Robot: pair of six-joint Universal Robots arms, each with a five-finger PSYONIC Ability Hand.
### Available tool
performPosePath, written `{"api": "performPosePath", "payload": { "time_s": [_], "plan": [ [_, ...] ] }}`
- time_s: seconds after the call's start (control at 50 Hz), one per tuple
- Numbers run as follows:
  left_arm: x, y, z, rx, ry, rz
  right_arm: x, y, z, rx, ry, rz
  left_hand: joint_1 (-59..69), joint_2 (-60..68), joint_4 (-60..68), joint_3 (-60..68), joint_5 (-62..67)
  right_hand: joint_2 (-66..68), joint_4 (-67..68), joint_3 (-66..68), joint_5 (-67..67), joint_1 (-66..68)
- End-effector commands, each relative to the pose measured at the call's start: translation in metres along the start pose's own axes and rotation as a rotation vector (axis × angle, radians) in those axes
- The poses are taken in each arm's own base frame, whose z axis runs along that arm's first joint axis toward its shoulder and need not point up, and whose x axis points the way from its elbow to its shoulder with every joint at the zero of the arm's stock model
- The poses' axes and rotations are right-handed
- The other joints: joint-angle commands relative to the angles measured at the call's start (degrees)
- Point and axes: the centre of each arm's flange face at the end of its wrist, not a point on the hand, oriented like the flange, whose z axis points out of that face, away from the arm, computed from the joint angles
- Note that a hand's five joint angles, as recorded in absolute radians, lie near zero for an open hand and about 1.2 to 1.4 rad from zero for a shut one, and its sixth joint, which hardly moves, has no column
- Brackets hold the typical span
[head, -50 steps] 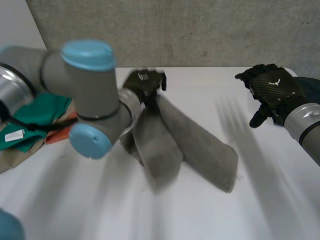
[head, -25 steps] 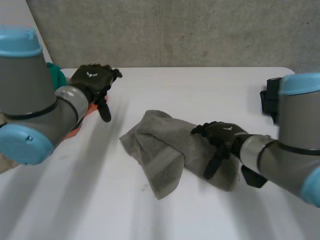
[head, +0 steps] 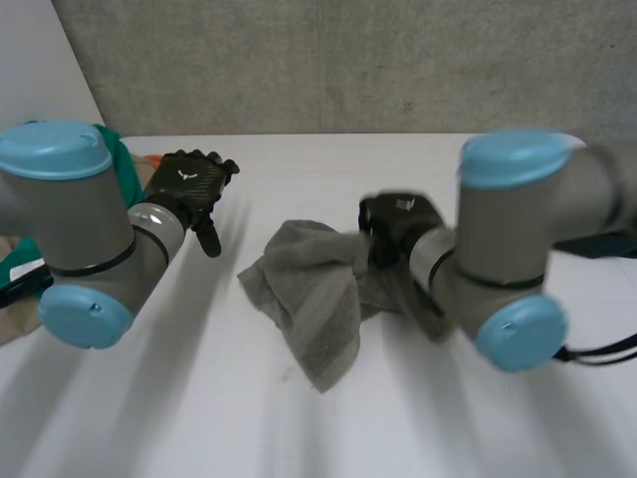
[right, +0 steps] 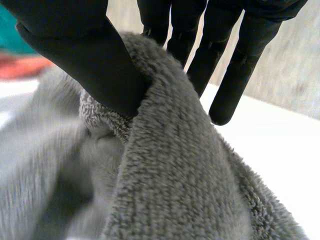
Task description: Fold the laundry.
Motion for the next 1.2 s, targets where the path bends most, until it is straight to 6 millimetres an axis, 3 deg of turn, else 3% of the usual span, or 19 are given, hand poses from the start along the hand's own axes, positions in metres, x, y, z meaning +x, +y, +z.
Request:
{"api": "performPosePath", "payload": {
  "time_s": [0.02, 0.08, 0.18, 0.4, 0.46, 0.48, 0.52, 0.54, 0.64, 0.7, 0.78, 0.84, 0.92, 0.96, 1.0, 1.02, 1.08, 1.12, 1.2],
  "plan": [
    [-0.005, 0.001, 0.025, 0.018, 0.005, -0.029, -0.005, -0.086, -0.065, 0.201, -0.143, -0.001, -1.5, -1.7, -1.4, -2.0, -2.6, 13.1, 12.0, 12.9, 13.0, 16.3],
    [0.003, 0.002, 0.033, 0.014, 0.058, -0.061, -0.011, -0.11, -0.091, 0.265, -0.218, 0.007, -1.5, -1.7, -1.4, -2.0, -2.6, 13.1, 12.0, 12.9, 13.0, 16.3],
    [0.029, 0.0, 0.03, 0.014, 0.214, -0.097, -0.012, -0.131, -0.115, 0.331, -0.285, 0.06, -1.5, -1.7, -1.4, -2.0, -2.6, 13.1, 12.0, 12.9, 13.0, 16.3],
    [0.109, -0.006, 0.007, 0.01, 0.547, -0.346, -0.002, -0.142, -0.114, 0.357, -0.386, 0.197, -1.5, -1.7, -1.4, -2.0, -2.6, 13.1, 12.0, 12.9, 13.0, 16.3],
    [0.12, -0.006, -0.002, -0.035, 0.614, -0.404, 0.009, -0.141, -0.103, 0.372, -0.358, 0.2, 18.8, 18.6, 18.9, 18.3, 17.7, 13.1, 12.0, 12.9, 13.0, 16.3],
    [0.123, -0.008, -0.007, -0.062, 0.651, -0.434, 0.023, -0.142, -0.094, 0.386, -0.316, 0.201, 41.9, 41.7, 42.0, 41.4, 40.8, 13.1, 12.0, 12.9, 13.0, 16.3],
    [0.121, -0.01, -0.01, -0.075, 0.664, -0.449, 0.038, -0.141, -0.085, 0.391, -0.276, 0.204, 68.4, 68.2, 68.5, 67.9, 67.3, 13.1, 12.0, 12.9, 13.0, 16.3],
    [0.11, -0.016, -0.009, -0.07, 0.637, -0.455, 0.045, -0.14, -0.081, 0.393, -0.258, 0.205, 68.5, 68.3, 68.6, 68.0, 67.4, 13.1, 12.0, 12.9, 13.0, 16.3],
    [0.046, -0.05, -0.008, 0.02, 0.396, -0.465, 0.087, -0.124, -0.056, 0.349, -0.17, 0.224, 68.5, 68.3, 68.6, 68.0, 67.4, 13.1, 12.0, 12.9, 13.0, 16.3],
    [0.013, -0.075, -0.022, 0.1, 0.263, -0.456, 0.111, -0.109, -0.04, 0.306, -0.132, 0.234, 68.5, 68.3, 68.6, 68.0, 67.4, 13.1, 12.0, 12.9, 13.0, 16.3],
    [-0.002, -0.095, -0.041, 0.167, 0.189, -0.419, 0.131, -0.08, -0.014, 0.229, -0.12, 0.243, 68.5, 68.3, 68.6, 68.0, 67.4, 13.1, 12.0, 12.9, 13.0, 16.3],
    [0.002, -0.093, -0.047, 0.156, 0.194, -0.389, 0.136, -0.058, 0.002, 0.171, -0.132, 0.226, 68.5, 68.3, 68.6, 68.0, 67.4, 13.1, 12.0, 12.9, 13.0, 16.3],
    [0.034, -0.076, -0.051, 0.1, 0.258, -0.304, 0.139, -0.021, 0.025, 0.077, -0.148, 0.172, 68.5, 68.3, 68.6, 68.0, 67.4, 13.1, 12.0, 12.9, 13.0, 16.3],
    [0.057, -0.055, -0.048, 0.044, 0.297, -0.234, 0.138, -0.004, 0.034, 0.024, -0.138, 0.136, 68.5, 68.3, 68.6, 68.0, 67.4, 13.1, 12.0, 12.9, 13.0, 16.3],
    [0.065, -0.04, -0.042, 0.001, 0.298, -0.195, 0.142, 0.004, 0.037, -0.005, -0.109, 0.109, 51.3, 51.1, 51.4, 50.8, 50.2, 13.1, 12.0, 12.9, 13.0, 16.3],
    [0.069, -0.027, -0.036, -0.038, 0.281, -0.163, 0.147, 0.008, 0.038, -0.031, -0.063, 0.078, 37.5, 37.4, 37.6, 37.0, 36.4, 4.1, 3.0, 3.9, 4.0, 7.3],
    [0.072, -0.011, -0.03, -0.092, 0.251, -0.13, 0.154, 0.012, 0.037, -0.072, 0.017, 0.014, 25.2, 25.0, 25.3, 24.7, 24.1, -51.9, -52.9, -52.1, -51.9, -48.7],
    [0.075, -0.007, -0.033, -0.113, 0.241, -0.105, 0.156, 0.01, 0.032, -0.105, 0.081, -0.068, 4.8, 4.6, 4.9, 4.3, 3.7, -56.9, -58.0, -57.1, -57.0, -53.7],
    [0.087, -0.014, -0.046, -0.092, 0.305, -0.069, 0.145, -0.002, 0.016, -0.123, 0.108, -0.169, -0.5, -0.6, -0.4, -1.0, -1.6, -56.9, -58.0, -57.1, -57.0, -53.7]
  ]
}}
